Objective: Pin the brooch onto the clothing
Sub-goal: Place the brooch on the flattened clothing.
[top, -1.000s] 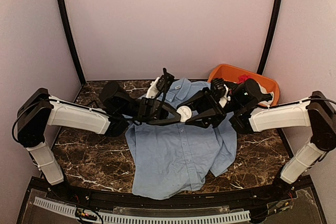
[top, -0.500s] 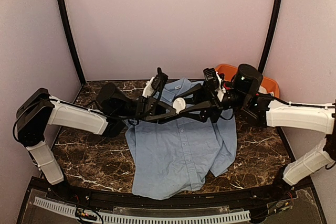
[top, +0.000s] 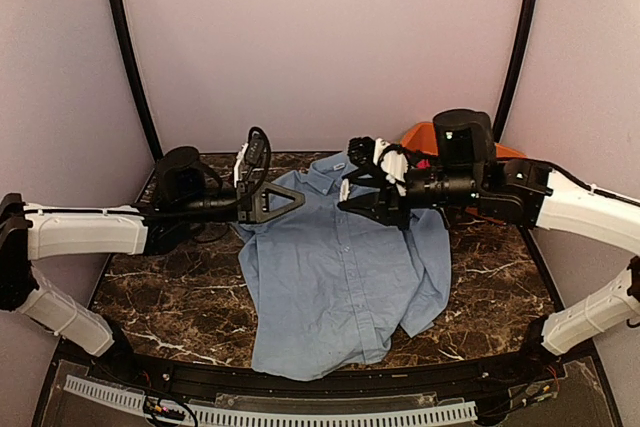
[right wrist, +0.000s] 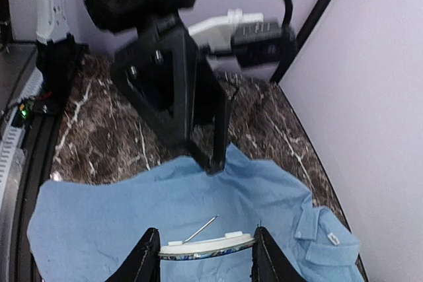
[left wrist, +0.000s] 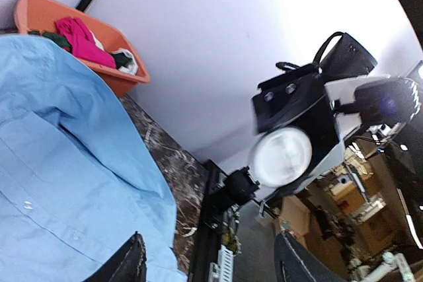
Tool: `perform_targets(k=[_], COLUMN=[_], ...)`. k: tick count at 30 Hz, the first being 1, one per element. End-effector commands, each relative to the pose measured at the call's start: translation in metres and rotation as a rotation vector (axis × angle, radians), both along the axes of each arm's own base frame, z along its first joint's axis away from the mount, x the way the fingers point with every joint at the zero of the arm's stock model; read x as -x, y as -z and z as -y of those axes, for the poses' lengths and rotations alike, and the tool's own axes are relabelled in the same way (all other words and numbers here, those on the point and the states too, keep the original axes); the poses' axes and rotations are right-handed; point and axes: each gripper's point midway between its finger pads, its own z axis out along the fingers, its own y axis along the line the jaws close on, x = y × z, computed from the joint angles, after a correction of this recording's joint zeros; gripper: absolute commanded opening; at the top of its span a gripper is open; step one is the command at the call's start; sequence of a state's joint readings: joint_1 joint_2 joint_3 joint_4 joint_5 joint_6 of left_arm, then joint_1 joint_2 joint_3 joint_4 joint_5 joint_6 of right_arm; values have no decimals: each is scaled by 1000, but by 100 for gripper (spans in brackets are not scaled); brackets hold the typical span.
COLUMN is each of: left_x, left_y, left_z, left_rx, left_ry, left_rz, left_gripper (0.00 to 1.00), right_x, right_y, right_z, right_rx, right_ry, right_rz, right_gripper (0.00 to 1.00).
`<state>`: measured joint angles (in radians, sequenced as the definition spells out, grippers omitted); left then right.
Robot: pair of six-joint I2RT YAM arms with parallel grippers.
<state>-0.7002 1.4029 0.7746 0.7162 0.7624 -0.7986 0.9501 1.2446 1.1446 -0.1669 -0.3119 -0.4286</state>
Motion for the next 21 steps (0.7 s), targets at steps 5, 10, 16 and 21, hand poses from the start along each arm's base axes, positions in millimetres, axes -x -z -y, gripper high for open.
perform_targets(k=[5,10,16,21], left_x=[-13,-18,-19,-13], left_y=[4,12,14,9], left_z=[-14,-5,4,16], left_rx=[-130,-160,-152,-78], left_ry=[-133,-110,-90,-29], left_rz=[96,51,35,2], left_gripper=[70,69,67,64], right_x=[-26,-26,-20,-21], right_y=[94,99,99,97], right_z=[6,-3,-14,-16], right_rx=[340,340,320,291], right_ry=[170,199,193,207], right_rz=[21,80,133,144], right_gripper=[2,3,0,0])
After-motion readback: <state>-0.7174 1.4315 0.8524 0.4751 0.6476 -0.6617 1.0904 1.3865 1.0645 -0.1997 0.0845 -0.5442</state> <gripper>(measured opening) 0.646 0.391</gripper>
